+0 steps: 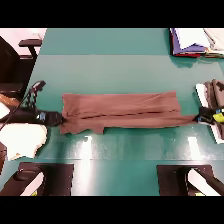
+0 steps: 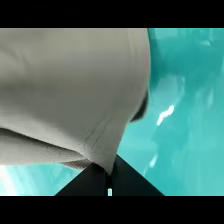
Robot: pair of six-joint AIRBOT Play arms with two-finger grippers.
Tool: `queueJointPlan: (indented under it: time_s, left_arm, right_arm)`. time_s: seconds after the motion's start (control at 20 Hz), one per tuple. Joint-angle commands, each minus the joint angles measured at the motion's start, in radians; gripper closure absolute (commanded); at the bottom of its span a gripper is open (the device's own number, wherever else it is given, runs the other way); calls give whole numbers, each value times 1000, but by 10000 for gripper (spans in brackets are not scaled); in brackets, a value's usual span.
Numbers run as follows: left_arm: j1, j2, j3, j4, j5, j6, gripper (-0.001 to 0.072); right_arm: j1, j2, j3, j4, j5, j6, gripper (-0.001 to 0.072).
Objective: Fold the shirts.
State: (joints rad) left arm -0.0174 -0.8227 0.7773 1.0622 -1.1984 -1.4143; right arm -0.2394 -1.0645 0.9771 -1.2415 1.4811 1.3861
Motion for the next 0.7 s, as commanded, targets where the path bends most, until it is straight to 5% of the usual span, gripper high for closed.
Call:
queueJointPlan:
  time_s: [0.0,0.3,0.35,0.4,0.45,0.65]
  left_arm:
    - [1,-227,119,4,173,93,678]
    - [1,-534,290,4,279,109,675]
    - [1,-547,304,3,279,105,585]
    - [1,-548,312,1,282,105,332]
    - [1,-547,328,0,276,105,176]
    - [1,-546,422,-3,106,106,175]
  right_arm:
    - [58,-180,141,46,-83,0,696]
    - [167,-451,381,58,-120,21,694]
    - [167,-482,417,94,-117,19,652]
    - [165,-504,445,127,-118,19,464]
    - [158,-519,473,152,-118,16,304]
    - [87,-492,469,151,-91,-46,256]
